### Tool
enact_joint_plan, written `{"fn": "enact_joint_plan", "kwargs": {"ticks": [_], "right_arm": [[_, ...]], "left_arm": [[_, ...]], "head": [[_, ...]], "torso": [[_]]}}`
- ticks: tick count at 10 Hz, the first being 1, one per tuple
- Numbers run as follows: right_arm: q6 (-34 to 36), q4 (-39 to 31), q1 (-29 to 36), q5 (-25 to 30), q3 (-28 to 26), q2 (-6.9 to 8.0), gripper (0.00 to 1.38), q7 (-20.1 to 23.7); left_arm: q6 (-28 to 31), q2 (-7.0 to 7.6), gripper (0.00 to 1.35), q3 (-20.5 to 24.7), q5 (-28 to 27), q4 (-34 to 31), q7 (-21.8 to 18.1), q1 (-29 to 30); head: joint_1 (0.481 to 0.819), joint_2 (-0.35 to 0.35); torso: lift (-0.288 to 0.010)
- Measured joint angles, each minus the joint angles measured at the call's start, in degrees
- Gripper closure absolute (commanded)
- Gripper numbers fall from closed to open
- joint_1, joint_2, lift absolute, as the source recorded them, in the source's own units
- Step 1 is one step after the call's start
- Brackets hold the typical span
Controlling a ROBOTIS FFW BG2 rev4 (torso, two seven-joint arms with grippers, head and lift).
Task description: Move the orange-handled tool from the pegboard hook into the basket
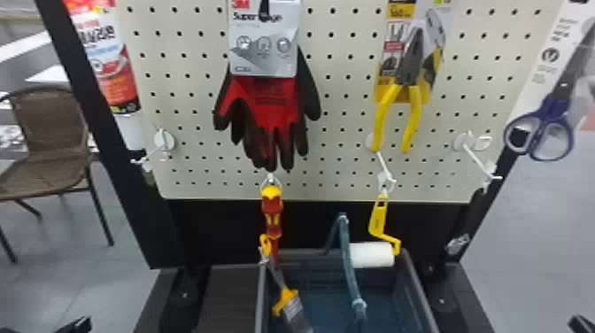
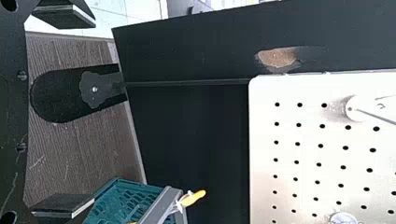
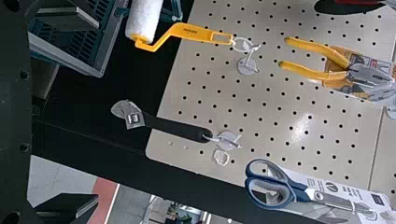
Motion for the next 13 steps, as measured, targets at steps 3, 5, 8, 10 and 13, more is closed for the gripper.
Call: {"fn": "enact_joint_plan", "kwargs": {"ticks": [3,5,8,10,13], "right_arm": [[0.00,0.00,0.00,0.00,0.00,0.00,0.00,0.00],[0.00,0.00,0.00,0.00,0.00,0.00,0.00,0.00],[0.00,0.00,0.00,0.00,0.00,0.00,0.00,0.00],[0.00,0.00,0.00,0.00,0.00,0.00,0.00,0.00],[0.00,0.00,0.00,0.00,0.00,0.00,0.00,0.00]], "left_arm": [[0.00,0.00,0.00,0.00,0.00,0.00,0.00,0.00],[0.00,0.00,0.00,0.00,0.00,0.00,0.00,0.00],[0.00,0.00,0.00,0.00,0.00,0.00,0.00,0.00],[0.00,0.00,0.00,0.00,0.00,0.00,0.00,0.00],[0.00,0.00,0.00,0.00,0.00,0.00,0.00,0.00]], "head": [[0.549,0.000],[0.549,0.000],[0.549,0.000],[0.549,0.000],[0.549,0.000]], "torso": [[-0.100],[-0.100],[-0.100],[-0.100],[-0.100]]}}
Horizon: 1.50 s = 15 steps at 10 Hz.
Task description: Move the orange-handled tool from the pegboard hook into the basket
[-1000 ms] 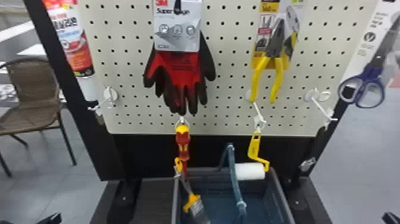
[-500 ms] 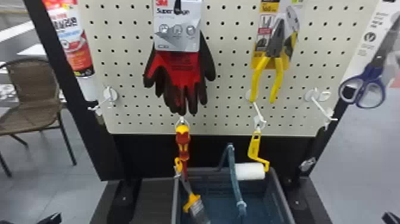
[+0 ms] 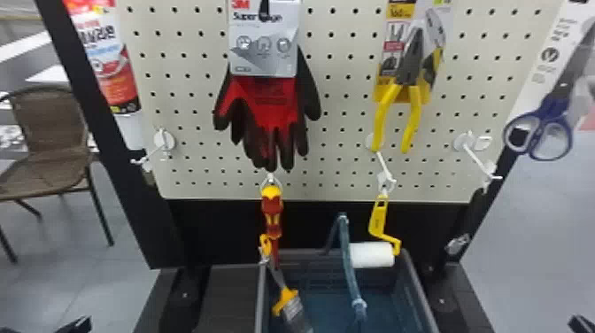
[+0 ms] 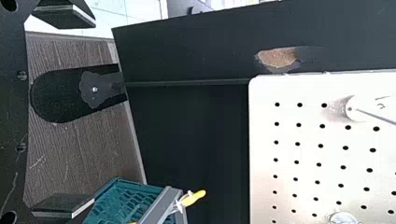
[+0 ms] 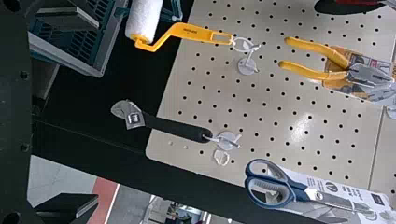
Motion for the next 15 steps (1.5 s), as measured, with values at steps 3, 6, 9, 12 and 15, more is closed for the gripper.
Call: {"fn": "enact_joint_plan", "kwargs": {"ticks": [3,6,9,12,15], "right_arm": [[0.00,0.00,0.00,0.00,0.00,0.00,0.00,0.00],[0.00,0.00,0.00,0.00,0.00,0.00,0.00,0.00],[0.00,0.00,0.00,0.00,0.00,0.00,0.00,0.00],[0.00,0.00,0.00,0.00,0.00,0.00,0.00,0.00],[0.00,0.00,0.00,0.00,0.00,0.00,0.00,0.00]], "left_arm": [[0.00,0.00,0.00,0.00,0.00,0.00,0.00,0.00],[0.00,0.00,0.00,0.00,0.00,0.00,0.00,0.00],[0.00,0.00,0.00,0.00,0.00,0.00,0.00,0.00],[0.00,0.00,0.00,0.00,0.00,0.00,0.00,0.00],[0.00,0.00,0.00,0.00,0.00,0.00,0.00,0.00]], "head": [[0.549,0.000],[0.549,0.000],[0.549,0.000],[0.549,0.000],[0.549,0.000]], "torso": [[-0.100],[-0.100],[-0.100],[-0.100],[-0.100]]}}
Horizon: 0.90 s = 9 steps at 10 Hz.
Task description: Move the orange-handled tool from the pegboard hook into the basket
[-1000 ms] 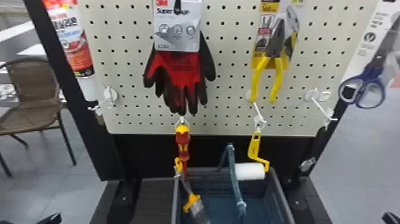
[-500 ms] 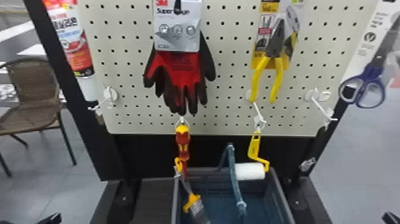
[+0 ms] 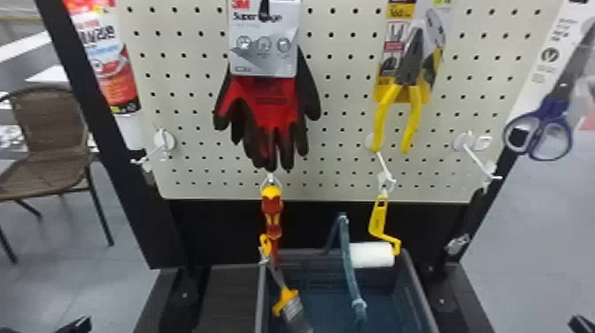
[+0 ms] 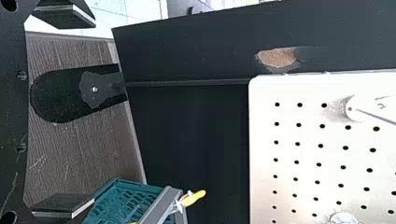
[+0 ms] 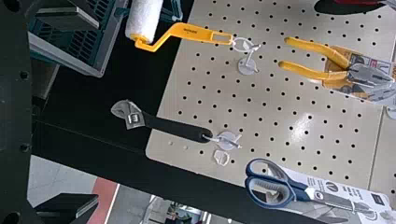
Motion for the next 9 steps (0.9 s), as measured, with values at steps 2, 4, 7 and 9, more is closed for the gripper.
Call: {"fn": "enact_joint_plan", "kwargs": {"ticks": [2,4,7,9], "right_arm": [[0.00,0.00,0.00,0.00,0.00,0.00,0.00,0.00],[0.00,0.00,0.00,0.00,0.00,0.00,0.00,0.00],[0.00,0.00,0.00,0.00,0.00,0.00,0.00,0.00],[0.00,0.00,0.00,0.00,0.00,0.00,0.00,0.00]], "left_arm": [[0.00,0.00,0.00,0.00,0.00,0.00,0.00,0.00],[0.00,0.00,0.00,0.00,0.00,0.00,0.00,0.00],[0.00,0.00,0.00,0.00,0.00,0.00,0.00,0.00],[0.00,0.00,0.00,0.00,0.00,0.00,0.00,0.00]], "head": [[0.549,0.000],[0.549,0.000],[0.549,0.000],[0.549,0.000]], "torso": [[-0.100],[-0.100],[-0.100],[-0.100]]}}
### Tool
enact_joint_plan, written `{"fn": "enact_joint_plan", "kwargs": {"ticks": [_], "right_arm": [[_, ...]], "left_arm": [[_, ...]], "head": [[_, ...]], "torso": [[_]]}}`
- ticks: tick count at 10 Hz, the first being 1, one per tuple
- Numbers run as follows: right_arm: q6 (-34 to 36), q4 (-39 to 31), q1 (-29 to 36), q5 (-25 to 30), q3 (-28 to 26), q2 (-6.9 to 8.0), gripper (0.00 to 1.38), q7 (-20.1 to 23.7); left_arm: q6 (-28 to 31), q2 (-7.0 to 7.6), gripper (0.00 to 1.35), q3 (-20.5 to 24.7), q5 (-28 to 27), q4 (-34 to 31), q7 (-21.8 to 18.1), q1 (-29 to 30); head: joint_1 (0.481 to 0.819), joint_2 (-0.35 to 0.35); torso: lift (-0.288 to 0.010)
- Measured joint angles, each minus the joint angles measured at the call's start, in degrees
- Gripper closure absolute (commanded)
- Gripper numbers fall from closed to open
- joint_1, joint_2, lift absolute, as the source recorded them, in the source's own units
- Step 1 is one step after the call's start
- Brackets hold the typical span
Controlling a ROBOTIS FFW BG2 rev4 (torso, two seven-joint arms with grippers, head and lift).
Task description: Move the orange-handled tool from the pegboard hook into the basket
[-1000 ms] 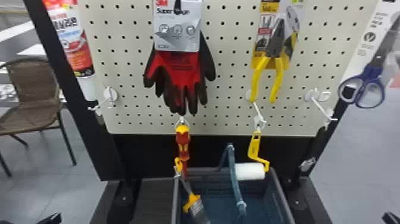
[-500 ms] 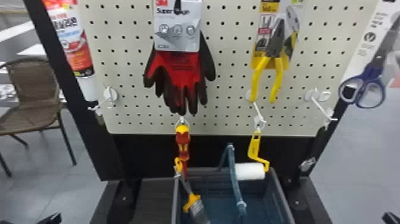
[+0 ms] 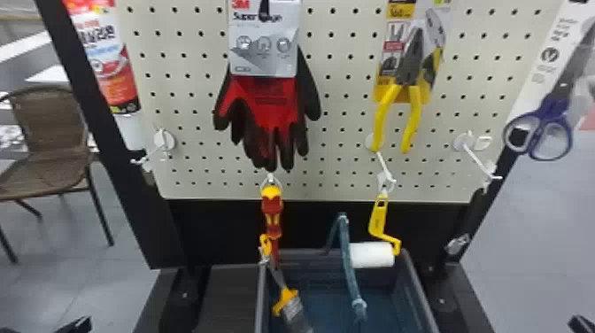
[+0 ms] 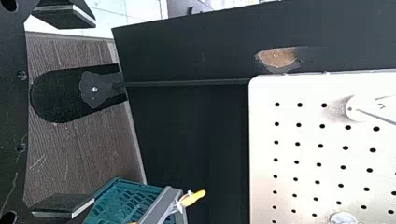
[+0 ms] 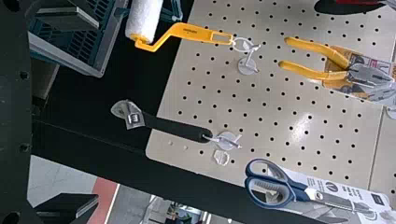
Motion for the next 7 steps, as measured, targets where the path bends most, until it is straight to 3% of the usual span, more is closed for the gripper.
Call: {"fn": "enact_joint_plan", "kwargs": {"ticks": [7], "right_arm": [[0.00,0.00,0.00,0.00,0.00,0.00,0.00,0.00]], "left_arm": [[0.00,0.00,0.00,0.00,0.00,0.00,0.00,0.00]], "head": [[0.549,0.000]], "torso": [[-0.100]]}}
